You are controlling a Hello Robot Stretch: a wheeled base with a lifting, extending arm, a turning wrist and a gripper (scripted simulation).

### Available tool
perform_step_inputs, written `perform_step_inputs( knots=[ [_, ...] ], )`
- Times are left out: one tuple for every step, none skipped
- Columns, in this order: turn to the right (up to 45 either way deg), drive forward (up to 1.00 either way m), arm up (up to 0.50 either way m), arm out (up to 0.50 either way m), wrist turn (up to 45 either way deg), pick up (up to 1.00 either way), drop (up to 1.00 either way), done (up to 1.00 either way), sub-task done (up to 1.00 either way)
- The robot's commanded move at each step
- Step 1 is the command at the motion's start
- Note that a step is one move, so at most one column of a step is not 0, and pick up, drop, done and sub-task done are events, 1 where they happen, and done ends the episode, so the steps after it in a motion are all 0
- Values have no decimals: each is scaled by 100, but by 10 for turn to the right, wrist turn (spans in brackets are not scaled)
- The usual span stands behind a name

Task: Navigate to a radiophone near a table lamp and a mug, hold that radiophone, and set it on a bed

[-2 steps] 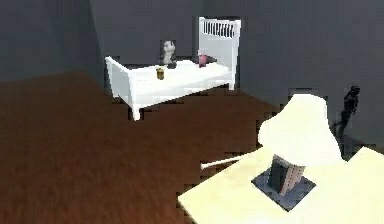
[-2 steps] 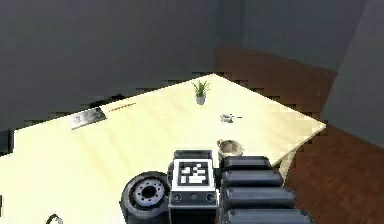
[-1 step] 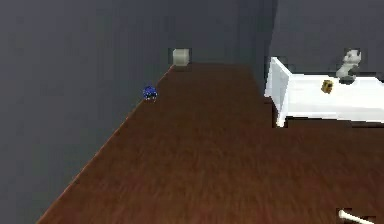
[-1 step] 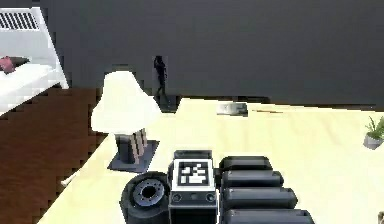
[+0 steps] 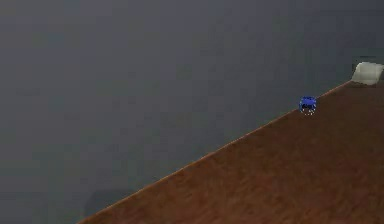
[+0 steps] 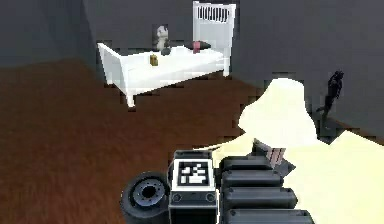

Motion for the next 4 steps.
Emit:
perform_step_inputs(
  knots=[
    [-360,0,0,0,0,0,0,0,0],
    [0,5,0,0,0,0,0,0,0],
    [450,0,0,0,0,0,0,0,0],
    [240,0,0,0,0,0,0,0,0]
  ],
)
